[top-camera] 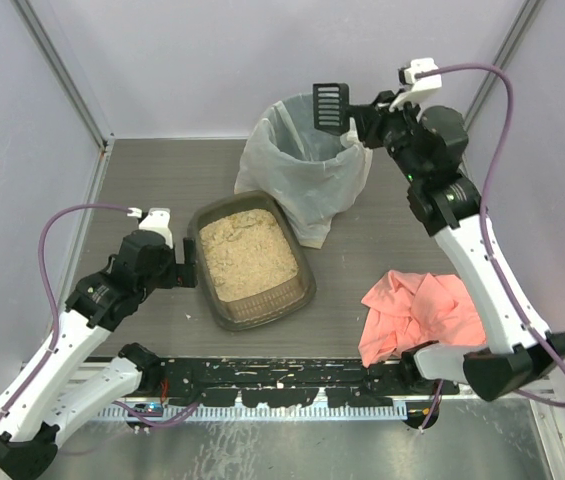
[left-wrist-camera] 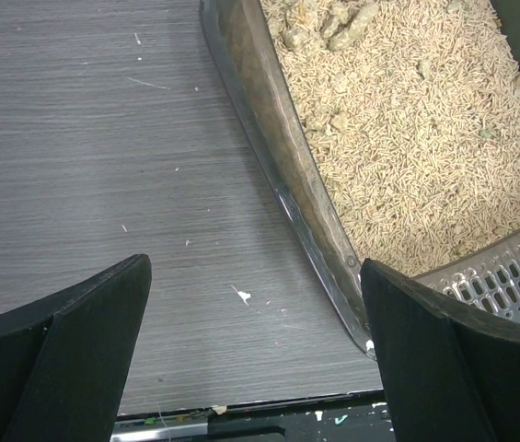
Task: Clean the litter box
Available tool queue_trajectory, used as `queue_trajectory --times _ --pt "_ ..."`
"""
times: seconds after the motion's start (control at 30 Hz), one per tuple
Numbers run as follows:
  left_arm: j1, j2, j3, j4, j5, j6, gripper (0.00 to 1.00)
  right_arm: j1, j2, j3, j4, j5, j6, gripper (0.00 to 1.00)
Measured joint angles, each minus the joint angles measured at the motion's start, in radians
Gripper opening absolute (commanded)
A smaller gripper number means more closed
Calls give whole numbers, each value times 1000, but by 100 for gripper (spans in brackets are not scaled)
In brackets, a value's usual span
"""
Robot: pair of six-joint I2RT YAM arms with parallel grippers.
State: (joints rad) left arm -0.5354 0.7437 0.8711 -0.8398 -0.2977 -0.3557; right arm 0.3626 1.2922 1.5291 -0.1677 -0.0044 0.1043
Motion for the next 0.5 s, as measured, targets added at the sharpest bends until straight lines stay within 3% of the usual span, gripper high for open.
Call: queue_trajectory --times 0.3,0.5 --pt "0 51 55 -22 -13 -61 98 12 -167 -109 -88 -212 148 1" --pt "0 56 30 68 -33 -108 98 45 -181 -243 -163 -292 188 1"
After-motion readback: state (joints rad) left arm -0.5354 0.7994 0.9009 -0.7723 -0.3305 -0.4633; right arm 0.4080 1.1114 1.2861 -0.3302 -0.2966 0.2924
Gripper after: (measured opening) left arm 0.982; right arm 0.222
